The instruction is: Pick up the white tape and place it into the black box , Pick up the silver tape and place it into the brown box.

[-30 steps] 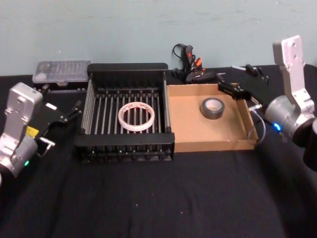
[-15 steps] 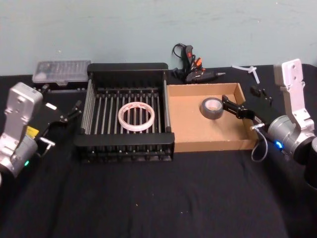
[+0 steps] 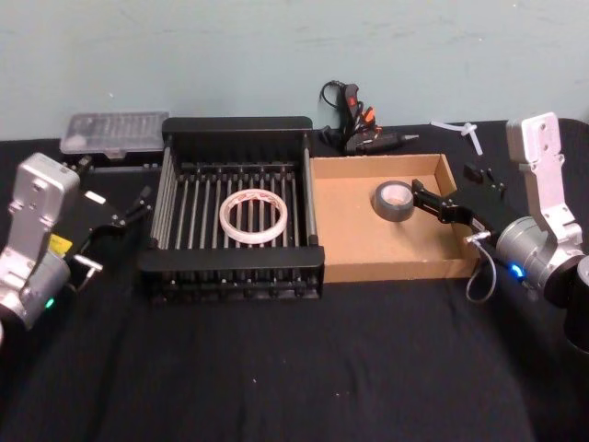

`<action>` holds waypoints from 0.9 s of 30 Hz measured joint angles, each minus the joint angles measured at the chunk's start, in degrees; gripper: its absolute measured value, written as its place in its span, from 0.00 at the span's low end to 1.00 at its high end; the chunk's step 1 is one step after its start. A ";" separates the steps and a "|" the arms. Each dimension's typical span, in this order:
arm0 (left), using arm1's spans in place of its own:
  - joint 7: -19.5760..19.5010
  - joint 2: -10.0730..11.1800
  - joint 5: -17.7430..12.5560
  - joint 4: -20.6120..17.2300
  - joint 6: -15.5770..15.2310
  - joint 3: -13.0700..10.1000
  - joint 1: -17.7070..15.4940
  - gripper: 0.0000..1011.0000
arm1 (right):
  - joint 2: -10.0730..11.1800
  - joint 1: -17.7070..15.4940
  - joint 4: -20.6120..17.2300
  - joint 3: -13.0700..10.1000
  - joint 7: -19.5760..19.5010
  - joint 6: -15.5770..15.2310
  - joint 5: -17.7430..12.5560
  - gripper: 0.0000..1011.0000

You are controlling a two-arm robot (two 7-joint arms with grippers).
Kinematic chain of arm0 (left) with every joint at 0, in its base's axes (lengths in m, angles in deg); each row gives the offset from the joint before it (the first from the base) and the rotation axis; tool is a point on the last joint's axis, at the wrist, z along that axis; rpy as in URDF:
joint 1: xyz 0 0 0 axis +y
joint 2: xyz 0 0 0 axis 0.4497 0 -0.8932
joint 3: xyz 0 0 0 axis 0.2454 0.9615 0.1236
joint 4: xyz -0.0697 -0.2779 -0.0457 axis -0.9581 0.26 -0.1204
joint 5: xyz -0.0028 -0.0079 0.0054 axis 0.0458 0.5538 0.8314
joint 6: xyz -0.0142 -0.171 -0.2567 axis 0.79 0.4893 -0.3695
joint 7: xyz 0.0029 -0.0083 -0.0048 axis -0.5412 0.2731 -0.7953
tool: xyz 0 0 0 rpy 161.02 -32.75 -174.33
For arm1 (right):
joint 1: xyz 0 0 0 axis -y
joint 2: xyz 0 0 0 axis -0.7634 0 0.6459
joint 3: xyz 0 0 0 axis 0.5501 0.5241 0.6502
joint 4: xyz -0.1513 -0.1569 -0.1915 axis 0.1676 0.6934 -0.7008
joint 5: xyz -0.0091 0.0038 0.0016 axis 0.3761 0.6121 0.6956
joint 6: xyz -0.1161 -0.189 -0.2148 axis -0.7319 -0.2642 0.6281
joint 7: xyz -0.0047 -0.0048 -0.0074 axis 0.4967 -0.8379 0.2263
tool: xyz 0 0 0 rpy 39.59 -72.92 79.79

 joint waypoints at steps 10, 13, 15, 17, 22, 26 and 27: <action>0.00 0.00 0.00 0.00 0.00 0.00 0.00 0.99 | 0.04 0.00 -0.01 0.05 0.08 0.02 -0.01 0.99; 0.00 0.00 0.00 0.00 0.00 0.00 0.00 0.99 | 0.06 -0.01 -0.03 0.05 0.08 0.03 -0.02 0.99; 0.00 0.00 0.00 0.00 0.00 0.00 0.00 0.99 | 0.06 0.00 -0.04 0.05 0.08 0.04 -0.02 0.99; 0.00 0.00 0.00 0.00 0.00 0.00 0.00 0.99 | 0.06 -0.01 -0.05 0.05 0.08 0.04 -0.02 0.99; 0.00 0.00 0.00 0.00 0.00 0.00 0.00 0.99 | 0.07 -0.01 -0.08 0.05 0.08 0.04 -0.03 0.99; 0.00 0.00 0.00 0.00 0.00 0.00 0.00 0.99 | 0.07 0.00 -0.08 0.05 0.08 0.04 -0.03 0.99; 0.00 0.00 0.00 0.00 0.00 0.00 0.00 0.99 | 0.07 -0.01 -0.08 0.05 0.08 0.04 -0.03 0.99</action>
